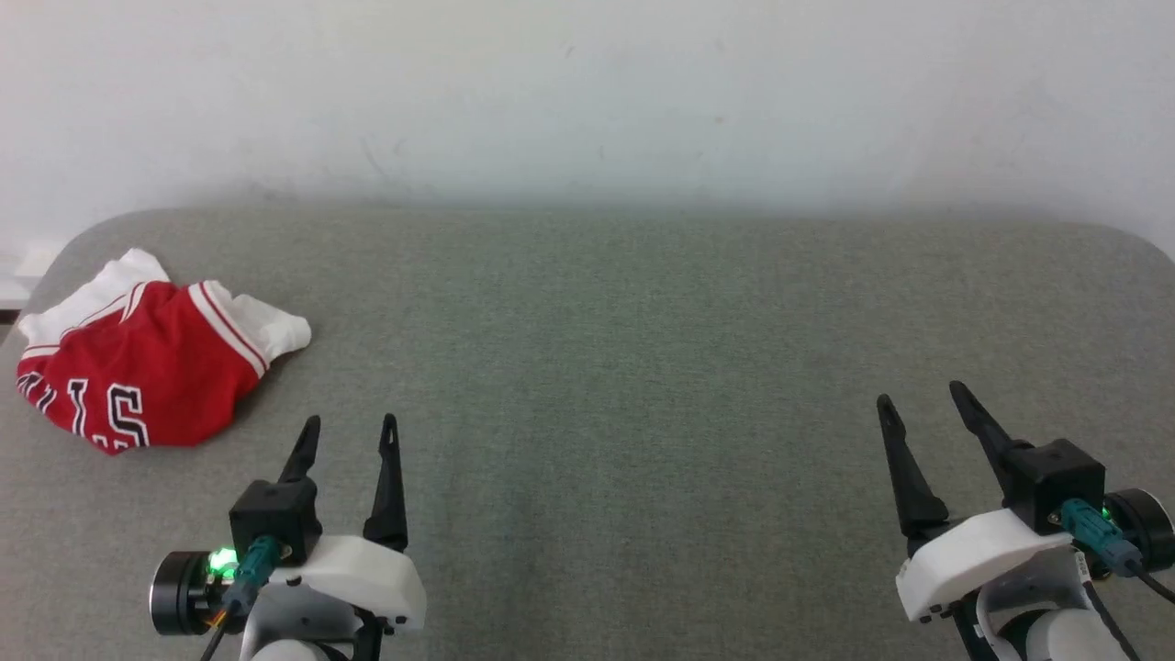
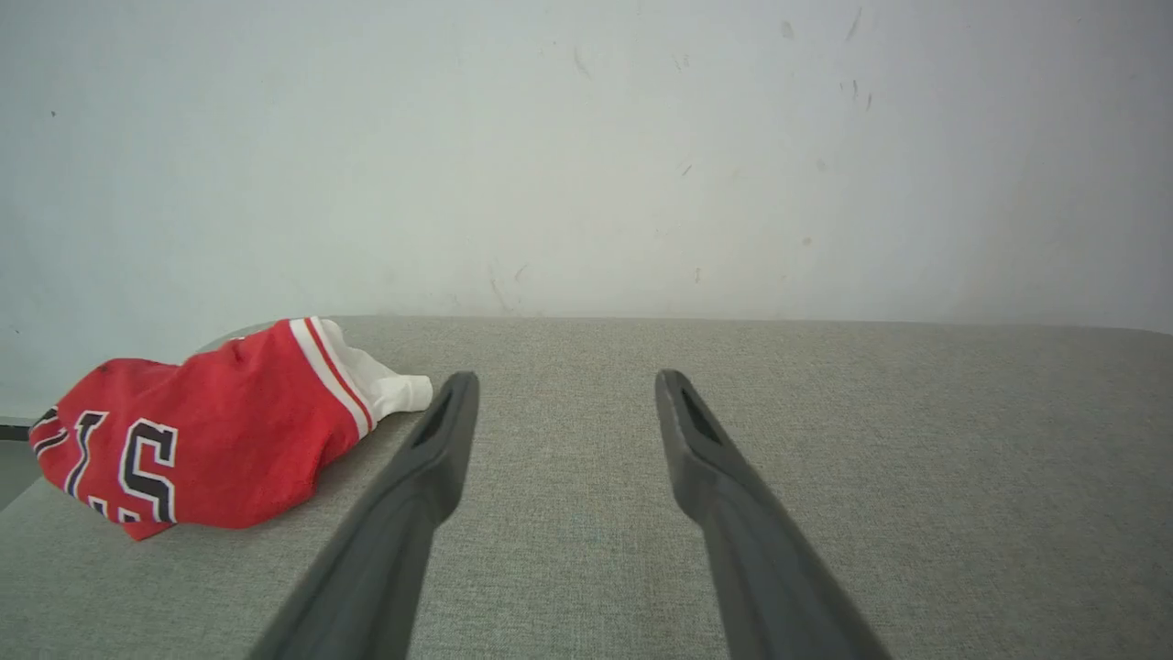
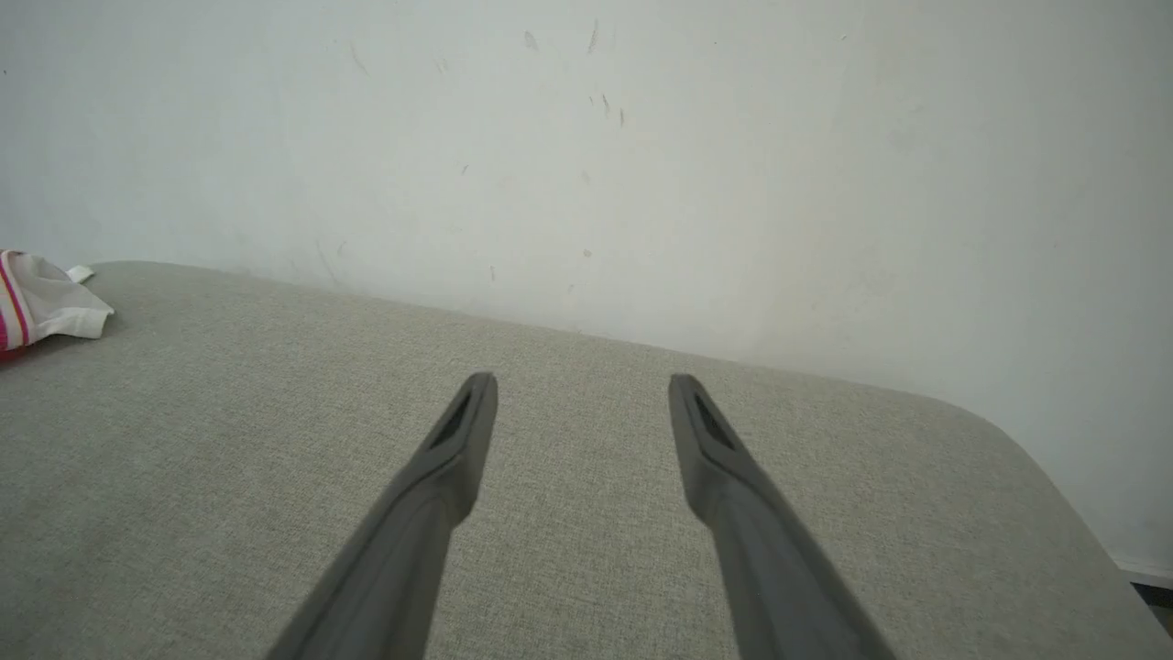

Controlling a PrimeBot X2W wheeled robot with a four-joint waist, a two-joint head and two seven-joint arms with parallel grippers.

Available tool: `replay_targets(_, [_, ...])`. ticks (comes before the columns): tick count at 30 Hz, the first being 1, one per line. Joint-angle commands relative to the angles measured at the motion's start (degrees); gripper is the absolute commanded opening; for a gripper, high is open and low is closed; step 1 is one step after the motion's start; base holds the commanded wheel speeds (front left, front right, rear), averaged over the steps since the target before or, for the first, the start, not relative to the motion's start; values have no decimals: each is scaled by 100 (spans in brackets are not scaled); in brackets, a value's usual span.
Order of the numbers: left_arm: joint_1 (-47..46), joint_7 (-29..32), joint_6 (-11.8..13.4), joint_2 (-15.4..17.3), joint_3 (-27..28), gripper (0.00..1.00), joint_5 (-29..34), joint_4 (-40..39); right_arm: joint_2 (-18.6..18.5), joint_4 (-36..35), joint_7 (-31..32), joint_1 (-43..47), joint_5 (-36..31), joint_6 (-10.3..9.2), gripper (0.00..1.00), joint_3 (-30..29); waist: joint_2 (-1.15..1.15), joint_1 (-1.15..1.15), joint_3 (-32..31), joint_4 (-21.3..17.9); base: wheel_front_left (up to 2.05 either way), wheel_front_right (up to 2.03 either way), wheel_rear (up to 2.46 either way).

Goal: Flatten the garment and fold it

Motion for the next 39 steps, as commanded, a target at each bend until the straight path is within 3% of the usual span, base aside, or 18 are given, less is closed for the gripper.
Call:
replay_targets(1, [-22, -55, 49, 16, 4, 100, -44, 15, 7, 0, -52, 43, 41, -1, 100, -5, 0, 0, 5, 112, 0, 0, 0])
replay_targets(39, [55, -510, 384, -2, 28, 100, -339, 143, 15, 143, -292, 38, 259, -3, 100, 167, 0, 0, 33, 1279, 0, 0, 0])
